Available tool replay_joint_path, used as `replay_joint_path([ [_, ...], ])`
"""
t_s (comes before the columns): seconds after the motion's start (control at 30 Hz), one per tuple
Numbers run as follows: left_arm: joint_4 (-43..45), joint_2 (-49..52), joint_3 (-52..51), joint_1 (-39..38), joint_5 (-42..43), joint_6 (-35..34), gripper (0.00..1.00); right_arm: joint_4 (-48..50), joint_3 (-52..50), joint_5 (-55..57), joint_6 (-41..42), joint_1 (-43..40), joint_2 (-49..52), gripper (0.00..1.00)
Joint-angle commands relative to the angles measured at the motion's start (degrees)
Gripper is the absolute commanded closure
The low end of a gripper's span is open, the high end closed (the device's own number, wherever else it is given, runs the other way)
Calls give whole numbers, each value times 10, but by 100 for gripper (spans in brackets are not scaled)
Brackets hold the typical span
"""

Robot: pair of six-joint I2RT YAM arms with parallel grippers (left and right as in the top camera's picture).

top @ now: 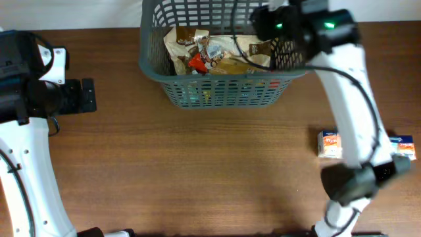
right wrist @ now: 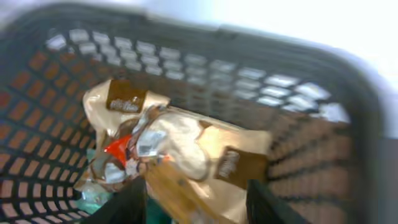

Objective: Pack container
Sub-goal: 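Carry the snack bag over the basket and open the right gripper, then move the right gripper back to the bar multi-pack box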

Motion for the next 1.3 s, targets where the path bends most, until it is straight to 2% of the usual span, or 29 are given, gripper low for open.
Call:
replay_joint_path([
  [0.0, 0, 2, 3, 3, 8, -7, 1, -20, 18, 109, 11, -2, -66, 50],
  [0.13, 0, 2, 3, 3, 8, -7, 1, -41, 18, 116, 16, -21, -113, 50],
  [0.27, 0, 2, 3, 3, 8, -7, 1, -60, 16, 134, 65, -62, -158, 50],
  [0.37, 0, 2, 3, 3, 8, -7, 1, -83, 16, 142, 123, -105, -192, 47],
  [0.47, 0, 2, 3, 3, 8, -7, 1, -146, 15, 144, 215, -170, -216, 46],
  [0.53, 0, 2, 3, 3, 8, -7, 1, -205, 15, 145, 278, -224, -215, 39],
  [0.63, 0, 2, 3, 3, 8, -7, 1, -281, -5, 143, 353, -293, -199, 23],
  [0.7, 0, 2, 3, 3, 8, -7, 1, -301, -36, 126, 388, -331, -188, 18],
  [0.93, 0, 2, 3, 3, 8, -7, 1, -229, -245, 71, 491, -438, -177, 8],
  [1.27, 0, 2, 3, 3, 8, -7, 1, -16, -582, 2, 509, -490, -177, 6],
])
